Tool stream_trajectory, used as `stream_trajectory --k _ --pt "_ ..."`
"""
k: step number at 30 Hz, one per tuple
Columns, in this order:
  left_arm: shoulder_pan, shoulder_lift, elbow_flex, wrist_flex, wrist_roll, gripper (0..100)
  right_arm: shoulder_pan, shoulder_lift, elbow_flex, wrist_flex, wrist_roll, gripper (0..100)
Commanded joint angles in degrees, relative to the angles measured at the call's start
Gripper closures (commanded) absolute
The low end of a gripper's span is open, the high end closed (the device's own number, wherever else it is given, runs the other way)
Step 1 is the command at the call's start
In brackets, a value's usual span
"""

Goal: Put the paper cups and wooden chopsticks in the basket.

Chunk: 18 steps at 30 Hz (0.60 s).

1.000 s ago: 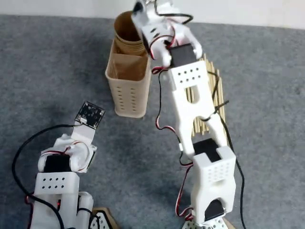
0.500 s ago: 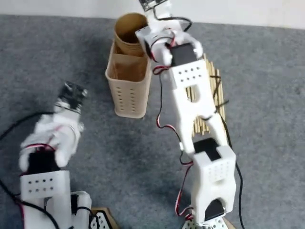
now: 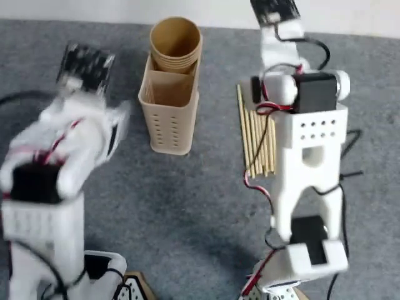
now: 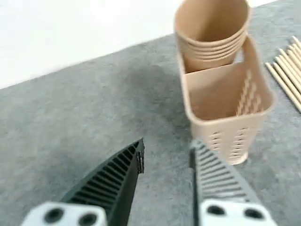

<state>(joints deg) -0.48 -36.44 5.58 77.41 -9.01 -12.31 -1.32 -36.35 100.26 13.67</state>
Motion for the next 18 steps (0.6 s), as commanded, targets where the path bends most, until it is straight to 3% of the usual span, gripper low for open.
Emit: stream_trajectory --k 1,4,12,18 --pt "0.9 13.4 -10.8 0.2 0.6 79 2.5 -11.7 15.7 0.5 3.1 88.7" --pt "0.6 24.5 -20.3 0.8 3.2 79 2.7 -22.1 33.1 -5.1 4.7 88.7" --pt "0.7 48.7 -45.5 12.7 5.4 79 4.6 -48.6 89.5 -36.6 5.8 88.7" --pt "1.0 61.9 -54.6 16.7 5.5 79 5.0 -56.8 102.9 -41.2 7.3 88.7"
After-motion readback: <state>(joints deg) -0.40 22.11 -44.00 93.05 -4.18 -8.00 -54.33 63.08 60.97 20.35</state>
